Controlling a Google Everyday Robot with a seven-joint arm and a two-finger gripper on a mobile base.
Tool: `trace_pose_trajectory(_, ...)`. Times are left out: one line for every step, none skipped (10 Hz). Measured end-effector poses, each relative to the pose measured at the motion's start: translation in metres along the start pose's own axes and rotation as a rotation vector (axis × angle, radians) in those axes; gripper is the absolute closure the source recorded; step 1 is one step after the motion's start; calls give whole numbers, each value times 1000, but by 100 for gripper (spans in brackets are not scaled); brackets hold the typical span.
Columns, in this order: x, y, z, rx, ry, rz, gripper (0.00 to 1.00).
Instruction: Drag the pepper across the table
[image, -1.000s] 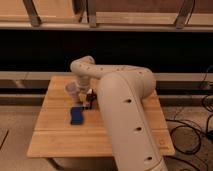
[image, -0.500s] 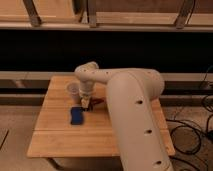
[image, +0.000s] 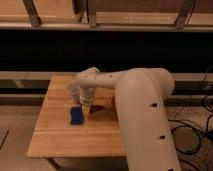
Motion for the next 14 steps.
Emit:
trace_pose_trajectory(2, 10, 10, -26, -1, 2, 100)
trace_pose_trajectory(4, 21, 22, -65, -9, 6, 100)
trace_pose_trajectory(5, 27, 30, -89, -8, 3, 100)
trace_pose_trajectory(4, 32, 35, -112, -6, -4, 100)
trace_pose_trajectory(2, 33, 36, -123, 1, -14, 100)
trace_pose_trajectory(1, 43, 40, -152, 28, -37, 100)
trace_pose_trajectory(-1, 58, 43, -190, 61, -62, 100)
trace_pose_trajectory(-3, 67, 45, -211, 83, -81, 100)
trace_pose_trajectory(-4, 77, 47, -232, 112, -104, 100)
trace_pose_trajectory(-4, 87, 48, -259, 145, -123, 100)
trace_pose_trajectory(-5, 92, 49, -267, 151, -129, 100)
trace_pose_trajectory(-5, 92, 49, -269, 146, -126, 95)
trace_pose_trajectory(-4, 92, 49, -268, 146, -125, 92)
trace_pose_trajectory(-4, 92, 49, -268, 146, -124, 87)
